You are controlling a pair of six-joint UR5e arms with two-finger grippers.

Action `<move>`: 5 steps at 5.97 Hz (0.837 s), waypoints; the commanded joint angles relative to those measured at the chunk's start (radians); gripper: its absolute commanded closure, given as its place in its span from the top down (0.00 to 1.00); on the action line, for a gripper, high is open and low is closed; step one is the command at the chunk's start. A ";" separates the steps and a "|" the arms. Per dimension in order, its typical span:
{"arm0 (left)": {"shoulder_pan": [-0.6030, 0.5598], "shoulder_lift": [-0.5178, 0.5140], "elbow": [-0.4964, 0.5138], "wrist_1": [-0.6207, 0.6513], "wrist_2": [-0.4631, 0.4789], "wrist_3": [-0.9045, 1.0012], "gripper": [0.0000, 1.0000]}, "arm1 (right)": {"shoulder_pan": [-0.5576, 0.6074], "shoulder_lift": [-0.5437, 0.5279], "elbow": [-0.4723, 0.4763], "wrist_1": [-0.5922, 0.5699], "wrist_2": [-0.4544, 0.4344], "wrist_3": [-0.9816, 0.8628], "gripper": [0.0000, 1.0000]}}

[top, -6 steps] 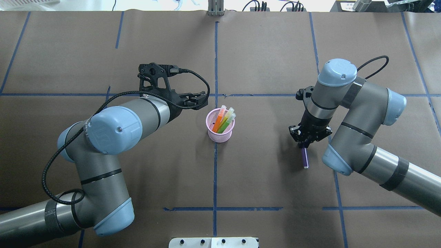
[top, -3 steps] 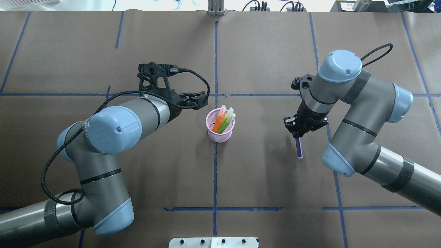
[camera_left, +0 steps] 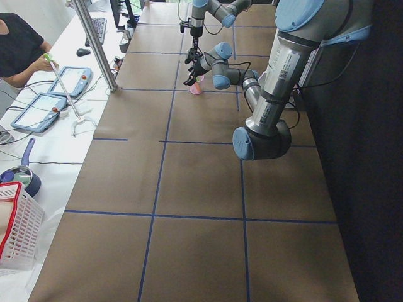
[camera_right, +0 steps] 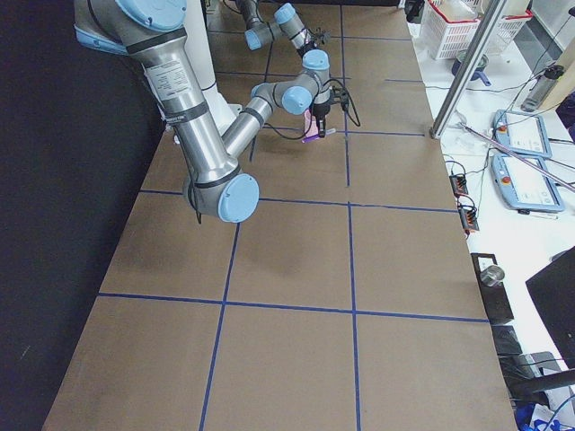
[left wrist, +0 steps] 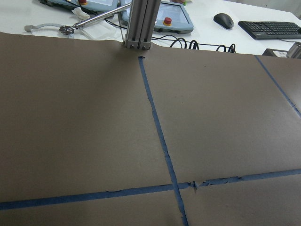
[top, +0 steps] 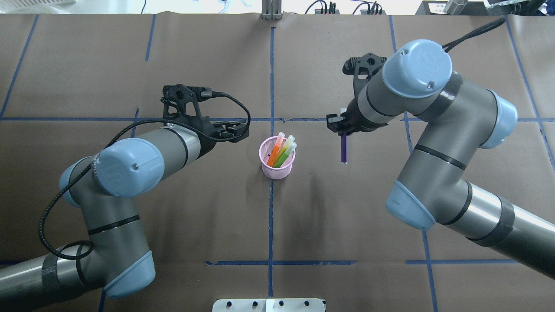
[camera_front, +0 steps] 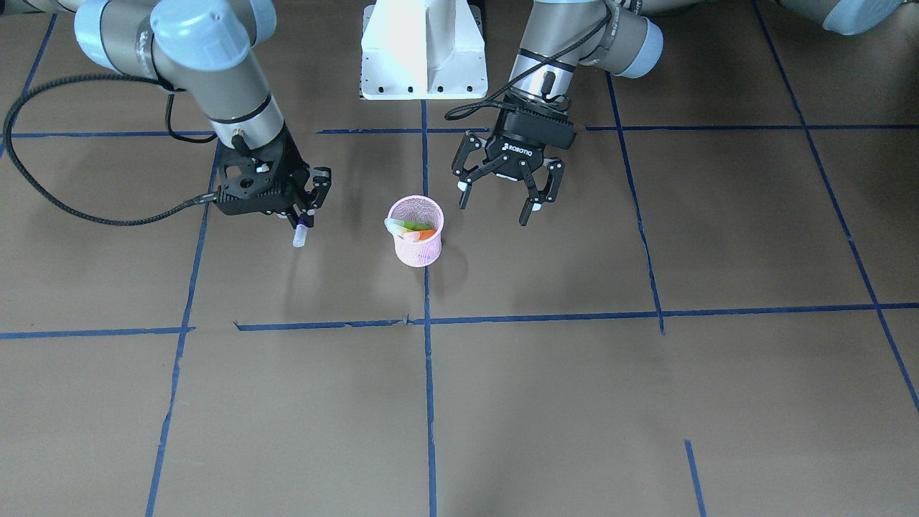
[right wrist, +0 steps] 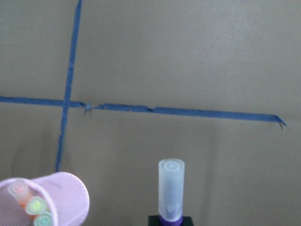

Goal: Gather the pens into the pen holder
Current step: 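Lift the purple marker and carry it over the pink cup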

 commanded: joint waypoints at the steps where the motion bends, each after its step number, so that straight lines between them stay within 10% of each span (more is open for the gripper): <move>1: -0.006 0.081 0.004 -0.114 -0.002 0.075 1.00 | -0.151 0.034 0.048 0.046 -0.358 0.097 0.00; 5: -0.021 0.083 0.016 -0.116 -0.002 0.078 1.00 | -0.289 0.080 0.014 0.145 -0.611 0.191 0.01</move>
